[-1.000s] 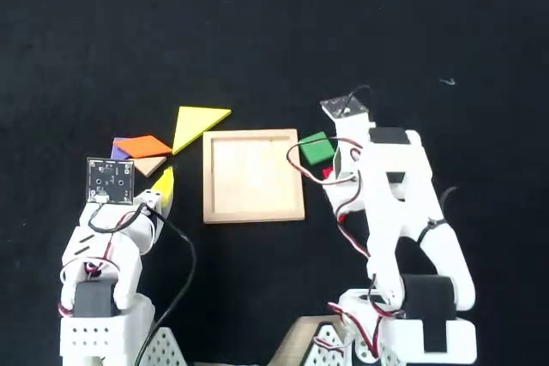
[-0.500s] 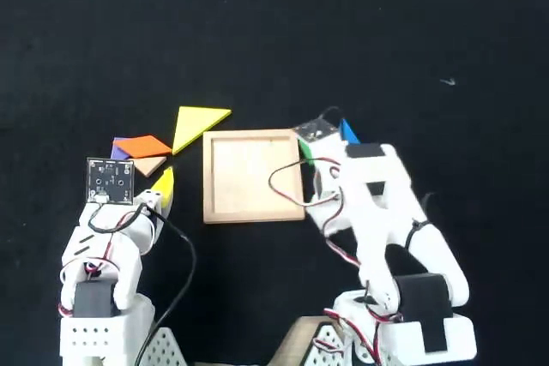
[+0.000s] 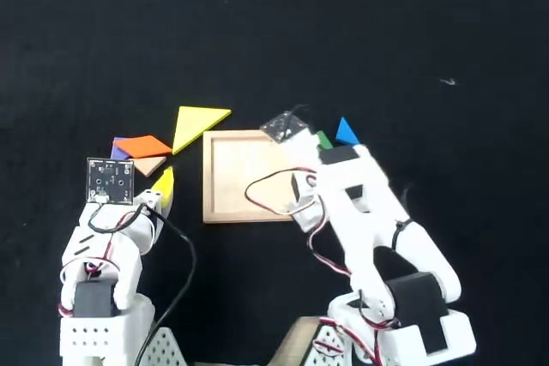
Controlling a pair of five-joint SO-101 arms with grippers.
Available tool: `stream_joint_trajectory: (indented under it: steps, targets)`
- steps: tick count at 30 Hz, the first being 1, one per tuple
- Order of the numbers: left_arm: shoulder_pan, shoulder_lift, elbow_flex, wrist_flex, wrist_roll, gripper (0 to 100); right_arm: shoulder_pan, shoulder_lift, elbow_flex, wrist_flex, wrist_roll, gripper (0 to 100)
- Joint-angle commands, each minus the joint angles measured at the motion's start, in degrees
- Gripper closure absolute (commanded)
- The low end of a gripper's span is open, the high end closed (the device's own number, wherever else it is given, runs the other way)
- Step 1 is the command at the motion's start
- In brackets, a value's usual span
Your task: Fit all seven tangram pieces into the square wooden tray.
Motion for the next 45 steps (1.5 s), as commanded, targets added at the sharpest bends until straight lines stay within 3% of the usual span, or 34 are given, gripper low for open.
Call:
stream_joint_trajectory:
  steps: [1, 4, 9, 15, 20, 27, 34, 40, 45]
  targets:
    - [-0.22, -0.18, 1.1, 0.09, -0.53, 77, -1.58, -1.1, -6.55, 2.55, 3.16, 75.9]
    - [-0.4, -0.18, 1.1, 0.09, -0.53, 77, 5.19, -4.0, -12.79, 4.22, 10.2, 75.9]
    - [-0.4, -0.18, 1.1, 0.0, -0.53, 77, 18.81, -3.38, -15.69, -3.43, 19.6, 76.6]
    - [-0.13, -0.18, 1.1, -0.35, -0.53, 77, 24.35, 6.64, -15.08, -8.7, 21.71, 93.0]
    - [-0.31, -0.18, 1.1, 0.0, -0.53, 77, 28.04, 11.3, -17.45, -14.51, 21.36, 95.3]
    - [-0.22, -0.18, 1.1, -0.09, -0.53, 77, 28.48, 16.84, -18.07, -18.55, 19.34, 95.5]
    - [-0.4, -0.18, 1.1, 0.0, -0.53, 77, 28.48, 16.66, -17.71, -14.42, 19.6, 95.5]
    - [-0.13, -0.18, 1.1, -0.35, -0.53, 77, 25.93, 12.88, -16.4, -3.34, 29.1, 95.5]
    - [-0.4, -0.18, 1.1, 0.0, -0.53, 77, 24.7, 9.89, -12.0, -1.49, 31.65, 95.5]
